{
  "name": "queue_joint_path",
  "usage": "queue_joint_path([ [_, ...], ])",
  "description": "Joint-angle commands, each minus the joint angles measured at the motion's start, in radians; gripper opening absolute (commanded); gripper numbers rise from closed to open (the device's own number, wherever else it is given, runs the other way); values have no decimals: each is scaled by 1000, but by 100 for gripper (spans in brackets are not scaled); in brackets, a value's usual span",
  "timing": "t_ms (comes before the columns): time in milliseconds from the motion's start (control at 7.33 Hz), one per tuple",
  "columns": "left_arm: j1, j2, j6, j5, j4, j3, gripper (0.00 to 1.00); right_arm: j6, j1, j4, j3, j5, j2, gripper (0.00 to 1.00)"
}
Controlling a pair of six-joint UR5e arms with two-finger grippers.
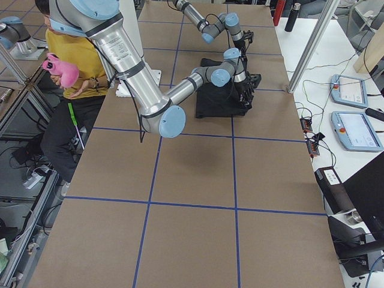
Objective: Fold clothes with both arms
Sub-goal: 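Carry the held hem with both grippers past the collar, then lower the hem onto the table beyond the collar and open both grippers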
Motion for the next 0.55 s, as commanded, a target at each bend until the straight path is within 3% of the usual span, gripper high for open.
queue_joint_path([
  [0,-10,-2,12,-6,1,-9,0,-17,5,-1,-2,2,-2,0],
  [409,-39,-2,95,-64,2,-9,0,-17,2,1,-15,2,1,0],
])
